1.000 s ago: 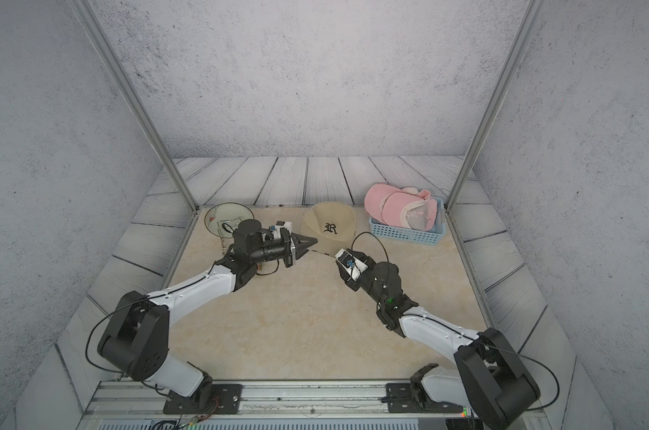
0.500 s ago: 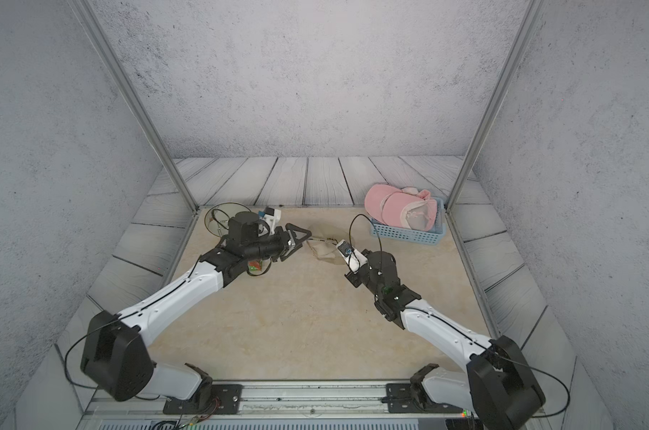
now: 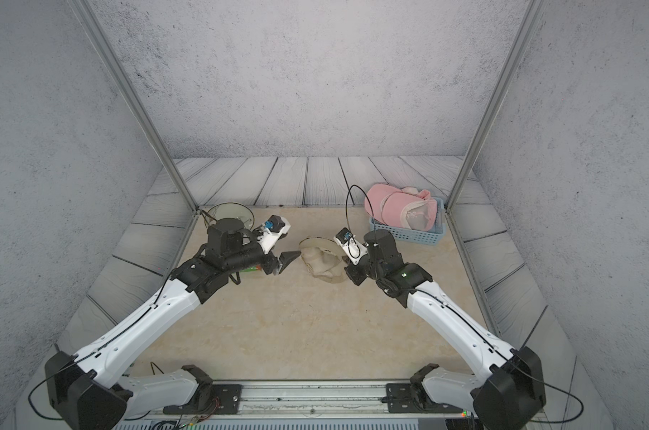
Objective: Turn the baseball cap inside out
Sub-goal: Turn over the baseball cap.
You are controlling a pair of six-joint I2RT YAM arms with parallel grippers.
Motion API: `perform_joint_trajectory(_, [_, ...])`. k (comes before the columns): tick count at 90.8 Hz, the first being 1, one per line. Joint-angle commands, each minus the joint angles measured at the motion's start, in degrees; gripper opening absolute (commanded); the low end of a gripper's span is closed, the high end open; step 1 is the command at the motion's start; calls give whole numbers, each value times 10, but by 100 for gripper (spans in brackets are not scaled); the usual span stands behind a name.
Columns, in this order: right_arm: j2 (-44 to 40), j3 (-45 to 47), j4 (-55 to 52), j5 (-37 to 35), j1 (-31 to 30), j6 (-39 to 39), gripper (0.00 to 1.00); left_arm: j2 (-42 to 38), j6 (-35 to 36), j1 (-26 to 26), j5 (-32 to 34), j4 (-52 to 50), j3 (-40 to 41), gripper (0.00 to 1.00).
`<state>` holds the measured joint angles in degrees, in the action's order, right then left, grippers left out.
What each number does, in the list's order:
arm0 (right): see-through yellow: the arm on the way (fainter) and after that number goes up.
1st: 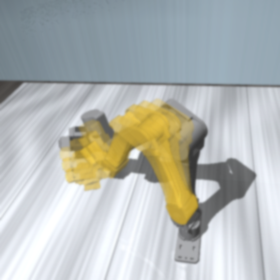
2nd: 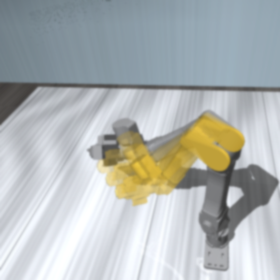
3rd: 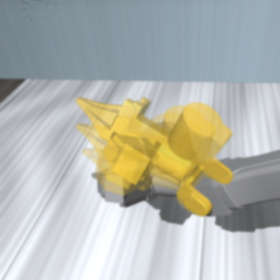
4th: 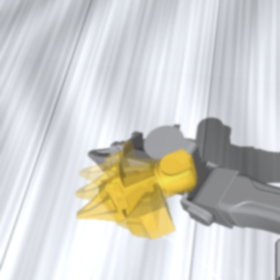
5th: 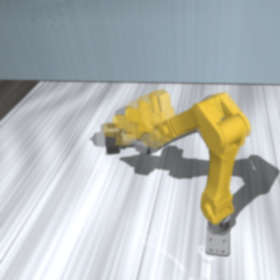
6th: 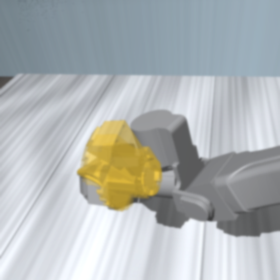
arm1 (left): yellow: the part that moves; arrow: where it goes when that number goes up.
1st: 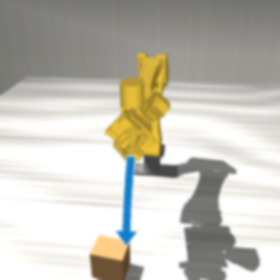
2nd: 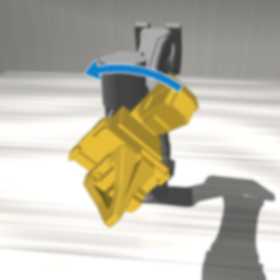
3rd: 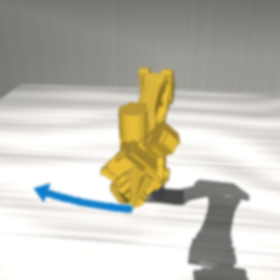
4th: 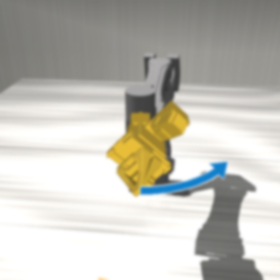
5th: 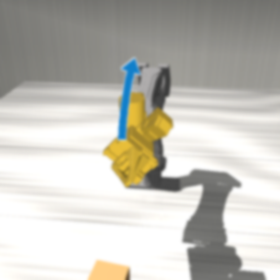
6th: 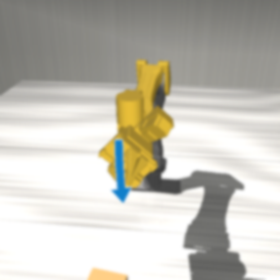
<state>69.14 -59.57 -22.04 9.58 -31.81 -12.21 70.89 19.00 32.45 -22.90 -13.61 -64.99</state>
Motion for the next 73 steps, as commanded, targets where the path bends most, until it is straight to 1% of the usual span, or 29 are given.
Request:
perform_joint_trajectory(1, [10,-22,-50,51,0,-1,0,27,135,14,-42,-57,-41,77])
perform_joint_trajectory(12, [14,-29,-58,73,-1,-4,0,58,193,35,-78,-74,-60,77])
perform_joint_trajectory(23, [14,-36,-65,86,-2,-5,0,89,197,44,-82,-67,-76,76])
perform_joint_trajectory(38, [8,-38,-63,104,-4,-6,0,136,206,55,-94,-90,-113,69])
perform_joint_trajectory(42, [7,-38,-63,107,-5,-5,0,145,206,59,-100,-92,-119,60])
perform_joint_trajectory(49, [5,-38,-60,112,-4,-5,0,160,202,67,-100,-85,-125,41])
perform_joint_trajectory(57, [1,-36,-53,118,-5,-2,0,171,183,68,-84,-60,-123,17])
perform_joint_trajectory(60, [-1,-34,-48,119,-4,0,0,173,174,68,-79,-53,-123,3])
perform_joint_trajectory(61, [-2,-33,-47,119,-4,2,0,173,170,68,-78,-50,-123,0])
perform_joint_trajectory(66, [-7,-31,-39,114,-4,9,0,172,149,68,-66,-40,-125,0])
perform_joint_trajectory(73, [-15,-25,-29,92,-4,27,14,153,96,67,-45,-13,-119,0])
